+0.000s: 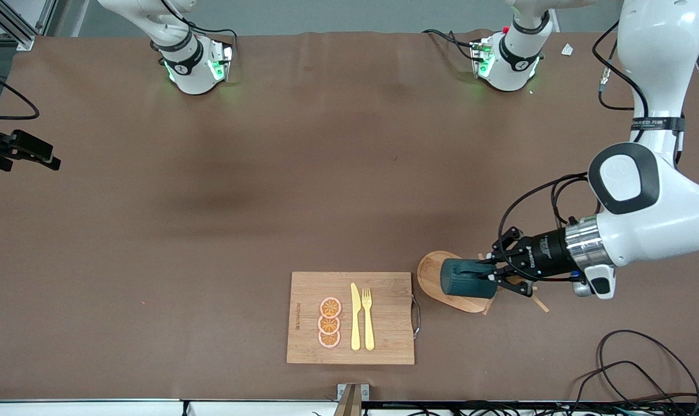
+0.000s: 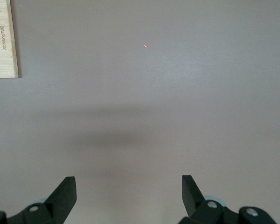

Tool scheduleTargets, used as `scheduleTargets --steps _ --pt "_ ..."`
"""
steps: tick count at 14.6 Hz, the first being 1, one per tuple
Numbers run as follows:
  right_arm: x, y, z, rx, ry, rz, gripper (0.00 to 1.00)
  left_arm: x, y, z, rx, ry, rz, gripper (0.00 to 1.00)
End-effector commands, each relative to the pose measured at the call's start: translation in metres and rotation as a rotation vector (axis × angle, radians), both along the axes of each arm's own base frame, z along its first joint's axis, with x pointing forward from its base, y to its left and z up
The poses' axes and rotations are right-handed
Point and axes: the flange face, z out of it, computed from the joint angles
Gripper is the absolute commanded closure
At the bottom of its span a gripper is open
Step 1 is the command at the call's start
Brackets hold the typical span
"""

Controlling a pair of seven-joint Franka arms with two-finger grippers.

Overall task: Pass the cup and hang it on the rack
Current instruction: 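Hang the mug handle on a rack peg and open the left gripper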

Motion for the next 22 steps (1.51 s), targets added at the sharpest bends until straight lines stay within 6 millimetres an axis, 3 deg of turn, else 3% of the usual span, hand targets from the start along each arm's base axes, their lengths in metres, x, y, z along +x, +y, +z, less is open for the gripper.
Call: scheduleTargets --steps 1,9,11,12,13,14,16,19,22 --pt "-0.008 0.002 0.007 -0.005 -0.004 -0.010 0.00 0.001 0.004 -0.005 -0.008 -0.017 -0.021 1.00" --pt "-0.007 0.002 0.007 -0.013 -0.005 -0.007 0.00 0.007 0.027 -0.015 -0.014 -0.009 0.007 0.98" --pt "-0.007 0.002 0.007 -0.013 -0.005 -0.007 0.00 0.008 0.029 -0.019 -0.018 -0.001 0.011 0.93" --pt "-0.008 0.001 0.008 -0.013 -0.007 -0.009 0.00 0.008 0.030 -0.021 -0.018 0.001 0.013 0.88" --pt "-0.007 0.001 0.007 -0.013 -0.005 -0.009 0.00 0.009 0.030 -0.020 -0.018 -0.001 0.015 0.77" --pt "-0.007 0.001 0.007 -0.013 -0.005 -0.009 0.00 0.008 0.029 -0.020 -0.018 0.005 0.017 0.44" --pt "-0.008 0.001 0.008 -0.013 -0.007 -0.009 0.00 0.008 0.026 -0.016 -0.020 0.005 0.020 0.02" --pt "-0.008 0.000 0.008 -0.012 -0.005 -0.009 0.00 0.005 0.018 -0.006 -0.018 -0.007 0.001 0.00" --pt "-0.007 -0.001 0.007 -0.012 -0.005 -0.007 0.00 -0.007 0.011 0.024 0.052 -0.048 -0.076 0.00"
